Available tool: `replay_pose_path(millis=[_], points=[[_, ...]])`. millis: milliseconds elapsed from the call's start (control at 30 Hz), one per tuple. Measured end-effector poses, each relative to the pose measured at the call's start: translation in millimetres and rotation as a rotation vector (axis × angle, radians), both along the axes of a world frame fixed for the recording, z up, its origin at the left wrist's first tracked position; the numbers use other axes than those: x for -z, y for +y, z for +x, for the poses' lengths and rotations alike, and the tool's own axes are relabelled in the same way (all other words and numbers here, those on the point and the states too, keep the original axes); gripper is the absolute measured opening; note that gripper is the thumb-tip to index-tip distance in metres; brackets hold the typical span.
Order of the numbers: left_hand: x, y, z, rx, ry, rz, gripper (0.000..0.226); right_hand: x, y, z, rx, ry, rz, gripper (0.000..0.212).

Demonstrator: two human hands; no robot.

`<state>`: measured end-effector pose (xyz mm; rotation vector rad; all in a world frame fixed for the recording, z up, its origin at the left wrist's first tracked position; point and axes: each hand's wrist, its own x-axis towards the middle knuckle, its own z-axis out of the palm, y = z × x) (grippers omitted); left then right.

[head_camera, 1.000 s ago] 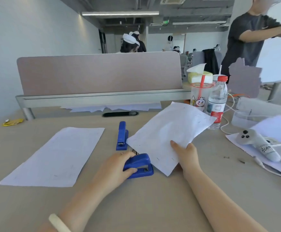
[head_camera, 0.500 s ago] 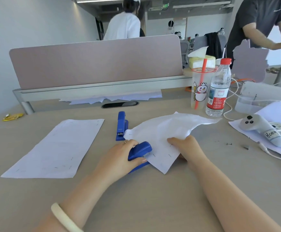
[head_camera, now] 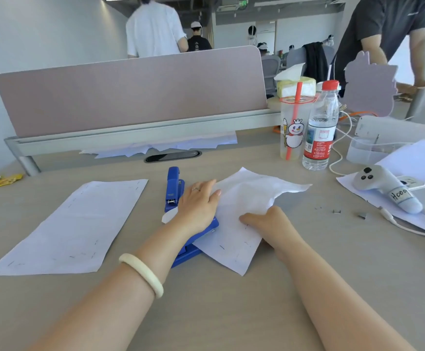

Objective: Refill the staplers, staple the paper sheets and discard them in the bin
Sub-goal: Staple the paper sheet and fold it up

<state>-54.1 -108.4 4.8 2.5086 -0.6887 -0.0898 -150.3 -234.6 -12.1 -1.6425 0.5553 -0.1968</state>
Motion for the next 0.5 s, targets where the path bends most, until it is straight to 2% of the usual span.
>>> replay_pose_path(millis=[167,400,500], points=[[8,-3,1,0.003,0.016,0.208,0.055,-3,0,-2,-0.013,-0.015,0.016,0.020],[6,-6,0,0.016,0.048,0.341,0.058,-2,-3,4,0.074,-0.043,0.123,0.016],[9,-9,1,0.020,0.006,0.392,0.057,1,-6,9,0.117,-0.045,0.197,0.019]])
